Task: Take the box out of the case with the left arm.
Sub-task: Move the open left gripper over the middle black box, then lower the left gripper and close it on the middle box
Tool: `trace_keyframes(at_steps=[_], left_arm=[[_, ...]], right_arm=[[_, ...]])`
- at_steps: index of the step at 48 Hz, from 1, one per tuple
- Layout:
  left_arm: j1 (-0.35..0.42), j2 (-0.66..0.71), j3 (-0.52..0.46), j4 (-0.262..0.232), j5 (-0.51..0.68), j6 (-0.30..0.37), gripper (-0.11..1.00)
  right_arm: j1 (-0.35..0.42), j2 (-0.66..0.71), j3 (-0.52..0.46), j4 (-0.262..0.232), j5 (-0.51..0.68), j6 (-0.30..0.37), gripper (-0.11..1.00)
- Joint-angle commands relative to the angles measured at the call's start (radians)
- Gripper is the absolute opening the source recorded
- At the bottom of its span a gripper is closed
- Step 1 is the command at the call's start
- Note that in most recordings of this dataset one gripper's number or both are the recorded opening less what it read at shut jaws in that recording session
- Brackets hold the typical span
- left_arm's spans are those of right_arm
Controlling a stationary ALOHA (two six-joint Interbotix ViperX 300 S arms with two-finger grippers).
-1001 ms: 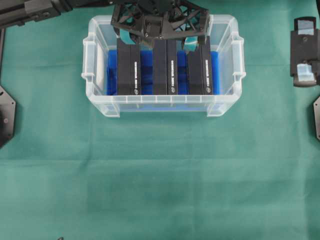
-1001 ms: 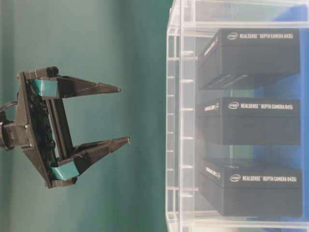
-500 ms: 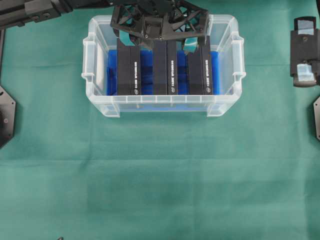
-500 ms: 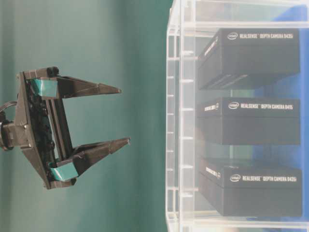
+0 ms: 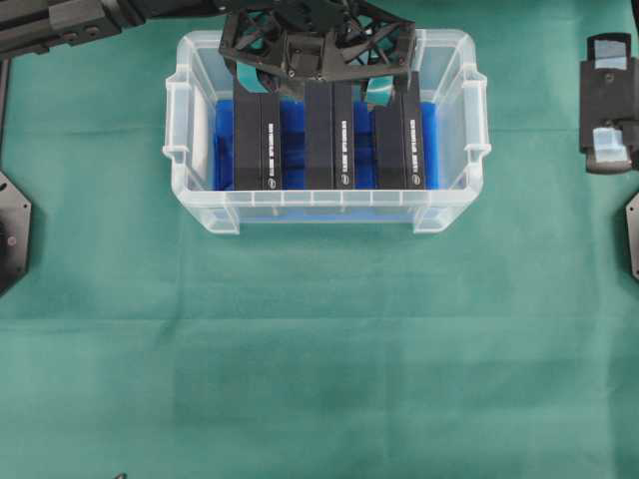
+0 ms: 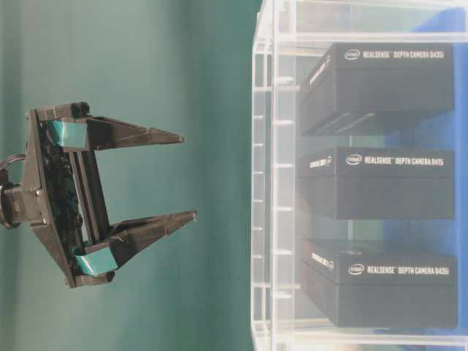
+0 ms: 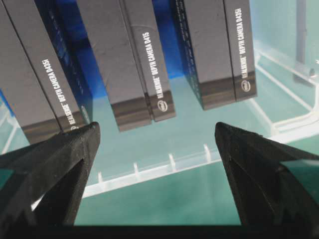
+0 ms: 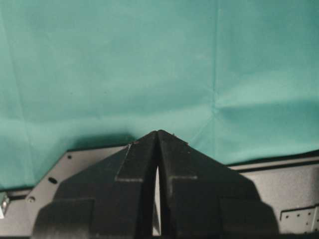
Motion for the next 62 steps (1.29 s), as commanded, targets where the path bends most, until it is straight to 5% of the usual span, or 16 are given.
trace_keyframes(at_steps=[1,36,62], left_arm=[[-0.003,-0.021,-0.014,0.002,0.0,-0.003,0.96],[-0.005,-0.023,0.043,0.005,-0.014,-0.043,0.96],[-0.006,-0.015,0.225,0.008,-0.212,-0.072,0.96]], right_arm=[[0.0,-0.003,-0.015,-0.002,-0.005,0.002,0.0],[0.0,-0.003,-0.015,-0.002,-0.005,0.002,0.0],[0.0,-0.003,-0.014,-0.003,-0.005,0.0,0.0]])
